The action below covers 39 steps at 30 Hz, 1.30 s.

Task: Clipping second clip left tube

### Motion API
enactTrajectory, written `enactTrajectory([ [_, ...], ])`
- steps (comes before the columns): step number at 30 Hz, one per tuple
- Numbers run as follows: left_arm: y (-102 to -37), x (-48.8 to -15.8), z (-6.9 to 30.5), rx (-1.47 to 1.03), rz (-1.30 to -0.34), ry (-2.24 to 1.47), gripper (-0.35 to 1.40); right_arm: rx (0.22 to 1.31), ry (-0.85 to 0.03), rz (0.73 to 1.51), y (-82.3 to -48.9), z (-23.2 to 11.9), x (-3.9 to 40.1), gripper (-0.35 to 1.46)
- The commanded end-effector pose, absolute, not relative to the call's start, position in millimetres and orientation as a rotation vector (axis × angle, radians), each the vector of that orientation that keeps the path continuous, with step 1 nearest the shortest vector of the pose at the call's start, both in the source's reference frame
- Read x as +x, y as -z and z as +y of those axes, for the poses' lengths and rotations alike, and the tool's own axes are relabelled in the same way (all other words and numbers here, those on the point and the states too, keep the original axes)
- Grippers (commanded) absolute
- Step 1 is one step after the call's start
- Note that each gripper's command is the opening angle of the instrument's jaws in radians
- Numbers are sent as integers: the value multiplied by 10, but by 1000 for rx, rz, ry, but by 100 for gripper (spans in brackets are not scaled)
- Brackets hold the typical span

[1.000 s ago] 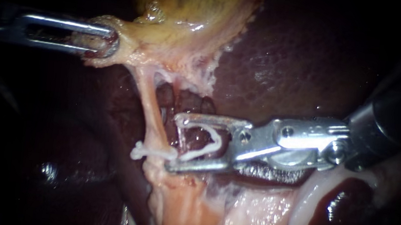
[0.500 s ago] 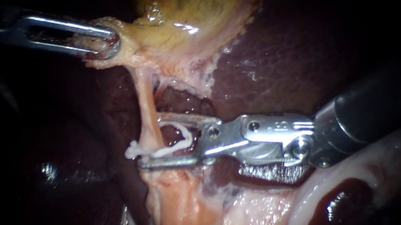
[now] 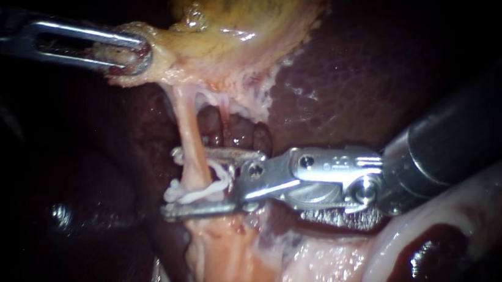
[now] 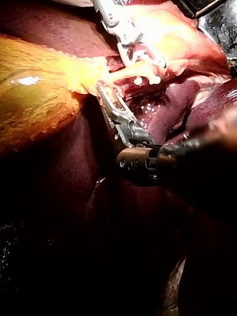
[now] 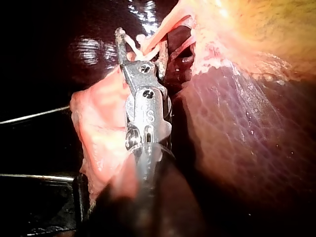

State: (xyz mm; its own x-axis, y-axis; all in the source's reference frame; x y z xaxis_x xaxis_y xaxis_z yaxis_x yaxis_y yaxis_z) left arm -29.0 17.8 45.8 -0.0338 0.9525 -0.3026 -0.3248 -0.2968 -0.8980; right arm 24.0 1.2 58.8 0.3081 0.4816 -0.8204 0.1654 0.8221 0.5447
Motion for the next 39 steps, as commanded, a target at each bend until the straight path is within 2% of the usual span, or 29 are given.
enactTrajectory([
  [1,-458,-290,178,-1176,-782,-1555,-35,620,-230,1269,-585,11,241,50],
  [8,-458,-290,178,-1176,-783,-1555,-35,690,-221,1332,-556,-2,249,49],
  [16,-458,-290,178,-1176,-783,-1555,-35,715,-230,1336,-547,-7,253,44],
  [22,-458,-290,179,-1176,-783,-1555,-35,715,-229,1336,-553,-5,249,23],
  [31,-458,-291,179,-1176,-782,-1555,-35,741,-223,1335,-559,-2,243,-35],
  [36,-458,-291,179,-1176,-782,-1555,-35,820,-265,1305,-560,1,240,-35],
  [39,-458,-291,179,-1176,-782,-1555,-35,832,-263,1298,-558,5,238,-35],
])
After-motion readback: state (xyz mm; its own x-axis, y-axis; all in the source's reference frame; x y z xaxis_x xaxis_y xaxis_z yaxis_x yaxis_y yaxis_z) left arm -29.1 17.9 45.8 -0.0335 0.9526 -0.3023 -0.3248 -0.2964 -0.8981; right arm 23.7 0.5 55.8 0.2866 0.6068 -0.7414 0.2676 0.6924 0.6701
